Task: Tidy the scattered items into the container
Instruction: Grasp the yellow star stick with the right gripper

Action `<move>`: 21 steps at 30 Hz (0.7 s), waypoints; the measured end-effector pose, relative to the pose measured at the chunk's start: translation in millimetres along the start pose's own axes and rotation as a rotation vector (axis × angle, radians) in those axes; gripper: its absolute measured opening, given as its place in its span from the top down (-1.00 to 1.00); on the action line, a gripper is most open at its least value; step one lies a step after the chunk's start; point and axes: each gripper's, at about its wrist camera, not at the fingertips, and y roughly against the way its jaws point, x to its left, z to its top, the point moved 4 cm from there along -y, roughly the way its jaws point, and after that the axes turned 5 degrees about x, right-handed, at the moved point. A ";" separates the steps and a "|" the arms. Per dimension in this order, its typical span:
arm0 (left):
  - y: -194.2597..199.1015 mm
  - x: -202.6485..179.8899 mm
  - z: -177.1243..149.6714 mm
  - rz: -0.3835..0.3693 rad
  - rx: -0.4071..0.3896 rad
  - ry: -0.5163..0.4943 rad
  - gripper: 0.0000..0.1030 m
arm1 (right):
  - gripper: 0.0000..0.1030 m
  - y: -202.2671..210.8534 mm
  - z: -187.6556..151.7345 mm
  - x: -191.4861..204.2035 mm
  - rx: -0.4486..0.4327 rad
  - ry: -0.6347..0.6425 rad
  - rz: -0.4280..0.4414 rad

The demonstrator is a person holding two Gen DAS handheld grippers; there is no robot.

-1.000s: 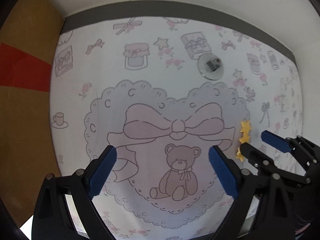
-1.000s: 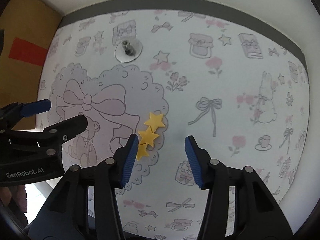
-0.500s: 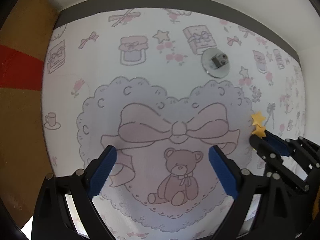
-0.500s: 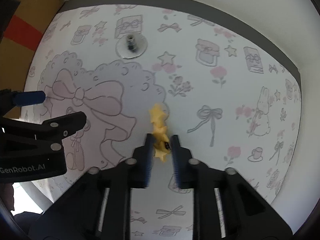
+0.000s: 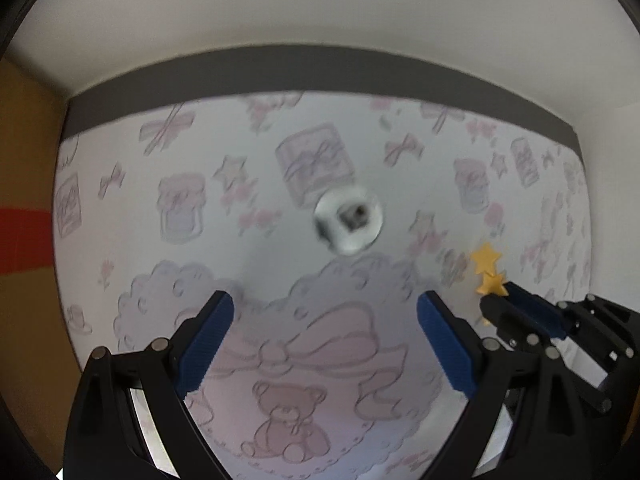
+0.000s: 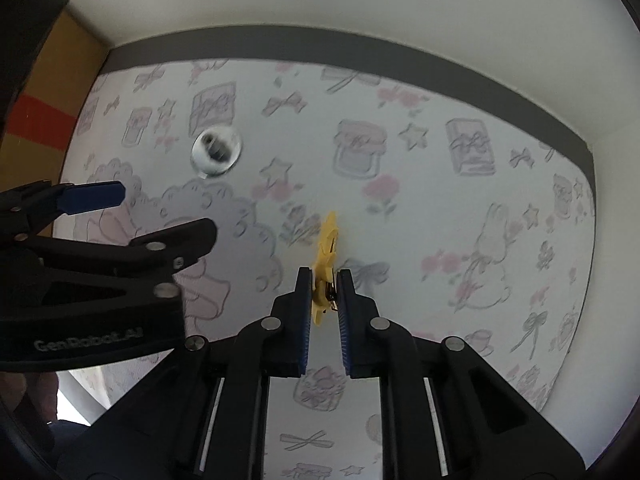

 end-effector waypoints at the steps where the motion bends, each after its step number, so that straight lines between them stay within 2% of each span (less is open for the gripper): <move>1: 1.2 -3.4 4.8 0.009 -0.014 0.000 -0.79 | 0.76 0.8 1.6 -2.5 -0.002 0.003 0.000; 4: 3.6 -4.6 15.2 0.022 -0.039 0.024 -0.73 | 0.76 2.2 5.4 -9.1 -0.007 0.011 0.001; 6: 3.6 -3.3 20.9 0.016 -0.048 0.044 -0.38 | 0.76 1.9 7.2 -12.6 -0.008 0.015 0.004; 7: 3.2 -2.9 23.0 0.013 -0.049 0.051 -0.28 | 0.76 1.4 7.9 -14.1 -0.008 0.015 0.005; 8: 2.9 -1.2 27.6 0.013 -0.048 0.056 -0.06 | 0.76 0.8 8.3 -15.2 -0.008 0.017 0.007; 9: 1.6 -1.8 30.9 0.013 -0.045 0.058 0.07 | 0.76 0.0 8.6 -16.2 -0.007 0.020 0.008; 10: 1.9 -3.1 33.3 0.015 -0.050 0.059 0.10 | 0.76 -1.0 8.8 -17.2 -0.005 0.024 0.009; 12: 2.4 -4.7 35.7 0.012 -0.055 0.055 0.40 | 0.76 -2.7 9.2 -18.9 -0.003 0.029 0.011; 13: -0.8 8.5 43.1 0.008 -0.053 0.056 0.48 | 0.76 -3.3 9.4 -19.9 -0.003 0.029 0.012; 17: -1.6 10.5 50.2 -0.019 -0.048 0.049 0.48 | 0.76 -4.8 9.7 -22.2 -0.004 0.035 0.015; 18: -0.9 10.8 50.4 -0.028 -0.052 0.047 0.56 | 0.76 -5.1 9.6 -22.6 -0.004 0.037 0.015; 19: 0.6 10.4 49.8 -0.036 -0.056 0.043 0.74 | 0.76 -4.9 9.7 -26.1 -0.005 0.036 0.015; 21: 3.9 11.0 49.6 -0.044 -0.063 0.041 0.79 | 0.76 -2.4 9.8 -41.4 -0.007 0.038 0.016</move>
